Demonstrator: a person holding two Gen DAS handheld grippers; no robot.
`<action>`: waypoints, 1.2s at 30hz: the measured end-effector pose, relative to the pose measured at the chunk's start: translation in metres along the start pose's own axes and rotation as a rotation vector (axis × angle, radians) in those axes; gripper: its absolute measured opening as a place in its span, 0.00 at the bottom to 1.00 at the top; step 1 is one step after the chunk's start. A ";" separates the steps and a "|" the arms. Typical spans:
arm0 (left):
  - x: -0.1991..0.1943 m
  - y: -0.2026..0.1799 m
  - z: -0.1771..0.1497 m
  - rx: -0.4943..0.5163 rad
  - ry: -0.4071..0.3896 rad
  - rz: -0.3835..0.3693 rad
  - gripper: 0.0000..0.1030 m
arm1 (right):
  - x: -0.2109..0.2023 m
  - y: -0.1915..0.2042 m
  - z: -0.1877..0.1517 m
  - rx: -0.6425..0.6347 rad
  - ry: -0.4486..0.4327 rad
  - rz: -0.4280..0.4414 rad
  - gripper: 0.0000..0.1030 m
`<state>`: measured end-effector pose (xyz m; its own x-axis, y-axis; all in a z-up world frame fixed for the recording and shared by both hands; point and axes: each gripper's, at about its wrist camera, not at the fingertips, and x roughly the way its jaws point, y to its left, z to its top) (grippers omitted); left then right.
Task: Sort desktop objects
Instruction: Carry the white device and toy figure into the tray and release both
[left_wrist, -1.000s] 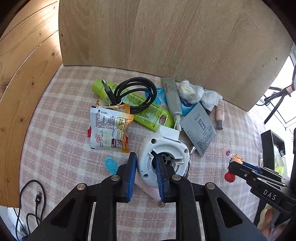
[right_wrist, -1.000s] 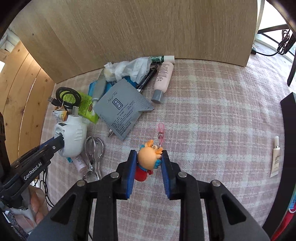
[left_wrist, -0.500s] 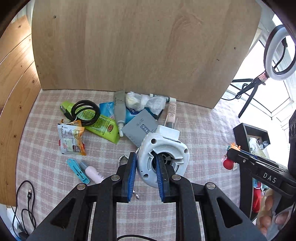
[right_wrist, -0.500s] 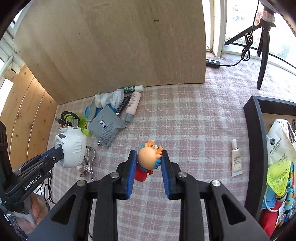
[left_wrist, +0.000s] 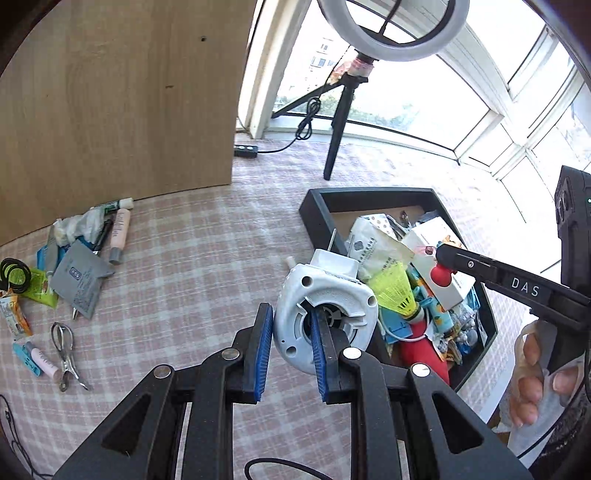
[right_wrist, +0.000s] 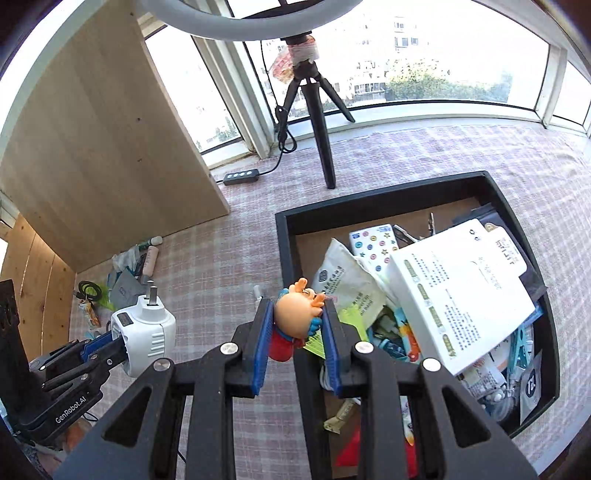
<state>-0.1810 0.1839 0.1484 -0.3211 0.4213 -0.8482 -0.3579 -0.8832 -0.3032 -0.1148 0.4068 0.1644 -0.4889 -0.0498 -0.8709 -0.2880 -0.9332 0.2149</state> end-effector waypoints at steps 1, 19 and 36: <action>0.003 -0.014 -0.001 0.023 0.009 -0.015 0.19 | -0.005 -0.015 -0.004 0.024 -0.002 -0.009 0.25; 0.040 -0.166 -0.039 0.297 0.128 -0.132 0.19 | -0.056 -0.170 -0.077 0.271 0.003 -0.148 0.25; 0.049 -0.184 -0.042 0.295 0.112 -0.100 0.54 | -0.058 -0.189 -0.084 0.313 0.000 -0.154 0.43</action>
<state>-0.0943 0.3580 0.1445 -0.1791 0.4634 -0.8679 -0.6263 -0.7340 -0.2627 0.0371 0.5558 0.1368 -0.4201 0.0828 -0.9037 -0.5965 -0.7757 0.2062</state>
